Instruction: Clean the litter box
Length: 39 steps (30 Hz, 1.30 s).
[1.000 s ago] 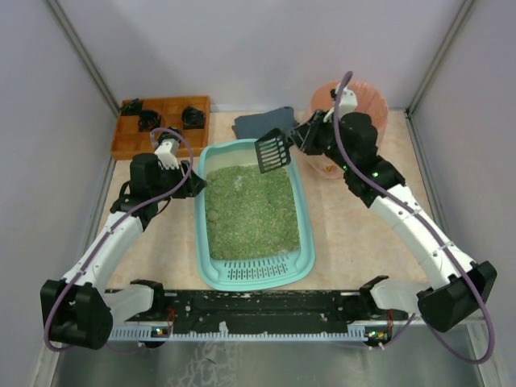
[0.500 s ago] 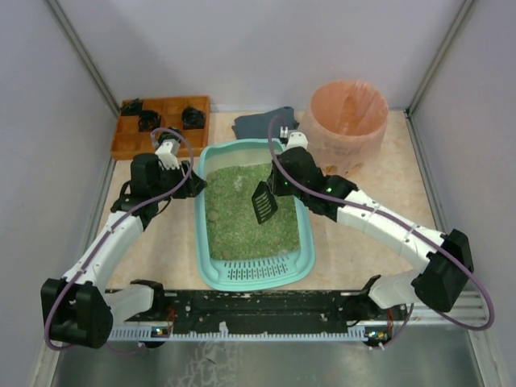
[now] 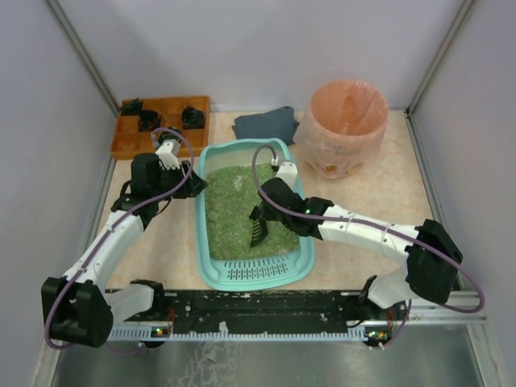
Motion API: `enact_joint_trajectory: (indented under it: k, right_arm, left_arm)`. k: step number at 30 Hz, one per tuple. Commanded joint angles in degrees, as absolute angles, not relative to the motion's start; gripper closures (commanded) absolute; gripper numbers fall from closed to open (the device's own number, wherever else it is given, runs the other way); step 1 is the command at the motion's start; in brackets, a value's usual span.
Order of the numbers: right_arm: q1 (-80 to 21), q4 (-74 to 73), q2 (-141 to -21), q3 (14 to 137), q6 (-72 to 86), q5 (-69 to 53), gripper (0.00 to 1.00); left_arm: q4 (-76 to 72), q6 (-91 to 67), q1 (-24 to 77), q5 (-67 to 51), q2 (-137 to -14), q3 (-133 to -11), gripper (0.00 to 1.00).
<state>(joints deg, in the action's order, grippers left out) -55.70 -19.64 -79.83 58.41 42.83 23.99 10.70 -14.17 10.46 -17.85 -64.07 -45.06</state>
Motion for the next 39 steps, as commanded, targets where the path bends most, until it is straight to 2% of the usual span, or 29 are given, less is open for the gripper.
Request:
enact_joint_trajectory:
  k: [1, 11, 25, 39]
  right_arm:
    - [-58.4, -13.7, -82.1, 55.1, 51.4, 24.3, 1.00]
    - [-58.5, 3.9, -85.9, 47.6, 61.6, 18.6, 1.00]
    - [-58.6, 11.0, -98.0, 51.1, 63.9, 9.2, 1.00]
    - [-57.3, 10.1, -87.6, 47.5, 64.4, 15.9, 1.00]
  left_arm:
    - [10.3, -14.4, 10.1, -18.6, -64.2, -45.1, 0.44]
    - [10.4, -14.4, 10.0, -18.5, -64.2, -45.1, 0.44]
    - [10.3, -14.4, 10.0, -18.8, -64.4, -45.1, 0.44]
    - [10.4, -14.4, 10.0, -18.7, -64.1, -45.1, 0.44]
